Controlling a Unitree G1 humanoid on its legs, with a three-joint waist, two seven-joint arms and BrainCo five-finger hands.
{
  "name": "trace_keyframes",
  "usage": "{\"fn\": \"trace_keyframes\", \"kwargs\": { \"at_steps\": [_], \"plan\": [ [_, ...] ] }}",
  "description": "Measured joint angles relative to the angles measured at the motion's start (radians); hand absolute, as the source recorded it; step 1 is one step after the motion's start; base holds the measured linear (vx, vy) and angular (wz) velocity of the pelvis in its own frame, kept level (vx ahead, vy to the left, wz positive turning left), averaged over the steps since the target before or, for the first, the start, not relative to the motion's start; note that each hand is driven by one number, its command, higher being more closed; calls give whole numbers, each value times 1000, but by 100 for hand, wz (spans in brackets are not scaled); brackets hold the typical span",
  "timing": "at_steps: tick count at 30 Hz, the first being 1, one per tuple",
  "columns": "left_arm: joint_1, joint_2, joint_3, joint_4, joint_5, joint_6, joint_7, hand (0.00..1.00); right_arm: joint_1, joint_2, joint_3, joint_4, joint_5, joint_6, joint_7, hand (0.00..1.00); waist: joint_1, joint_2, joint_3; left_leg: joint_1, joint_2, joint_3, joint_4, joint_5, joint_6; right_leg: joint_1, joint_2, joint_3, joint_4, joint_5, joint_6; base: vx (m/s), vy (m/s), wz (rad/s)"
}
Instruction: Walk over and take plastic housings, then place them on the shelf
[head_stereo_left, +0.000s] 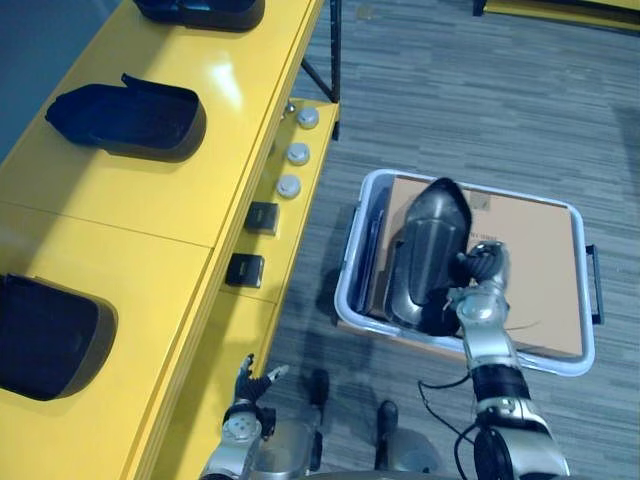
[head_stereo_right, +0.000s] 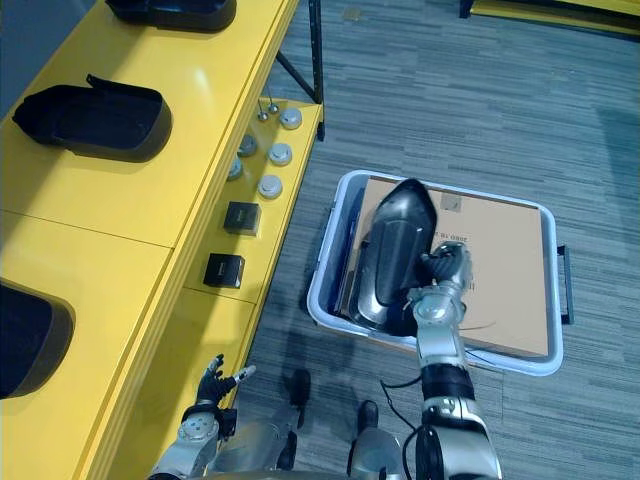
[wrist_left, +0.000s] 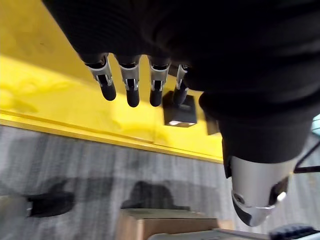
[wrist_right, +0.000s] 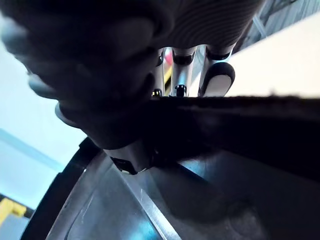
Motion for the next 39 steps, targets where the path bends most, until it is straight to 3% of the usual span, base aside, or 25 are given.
{"fn": "trace_keyframes", "kwargs": {
  "at_steps": [2, 7, 12, 19, 33, 34, 39],
  "plan": [
    [32, -2, 0, -113, 1, -13, 10, 0, 29, 15, -2, -77, -6, -3, -17, 100, -19, 0, -5, 13, -2, -4, 0, 0, 0, 16, -1, -3, -2, 0, 0, -2, -9, 3],
    [53, -20, -9, -398, 8, -37, 28, 0, 130, 53, 23, -269, -44, -46, -27, 100, -20, 1, -53, 24, -2, -5, 0, 0, 0, 25, -1, -2, -3, 0, 0, 0, 0, 0],
    [44, -17, -78, -529, 8, -83, 54, 0, 167, 67, 107, -364, -78, -79, -36, 100, -32, 2, -85, 36, -1, 0, 0, 0, 1, 33, 0, 1, -1, 0, 0, -37, -2, -3],
    [-13, -17, -236, -535, 8, -87, 56, 0, 170, 88, 237, -436, -83, -118, -37, 100, -41, 3, -124, 47, 1, 23, 0, -1, 1, 32, 0, 13, 0, 2, 0, -29, 0, -7],
    [-171, -11, -420, -483, -2, -83, 61, 0, 170, 90, 513, -439, -82, -175, -33, 100, -42, 2, -156, 62, 14, 61, -1, -1, 1, 29, 12, 58, -4, 20, -5, -27, -5, -10],
    [-178, -10, -423, -477, -2, -83, 62, 100, 170, 87, 512, -439, -81, -175, -34, 100, -42, 1, -167, 62, 16, 61, -1, -1, 1, 28, 13, 58, -4, 20, -5, 0, 0, 0],
    [-188, 4, -438, -469, -17, -82, 81, 100, 169, 72, 517, -435, -80, -179, -34, 100, -43, 2, -202, 62, 19, 61, -1, -1, 1, 28, 16, 58, -5, 21, -7, 0, 0, 0]
  ]
}}
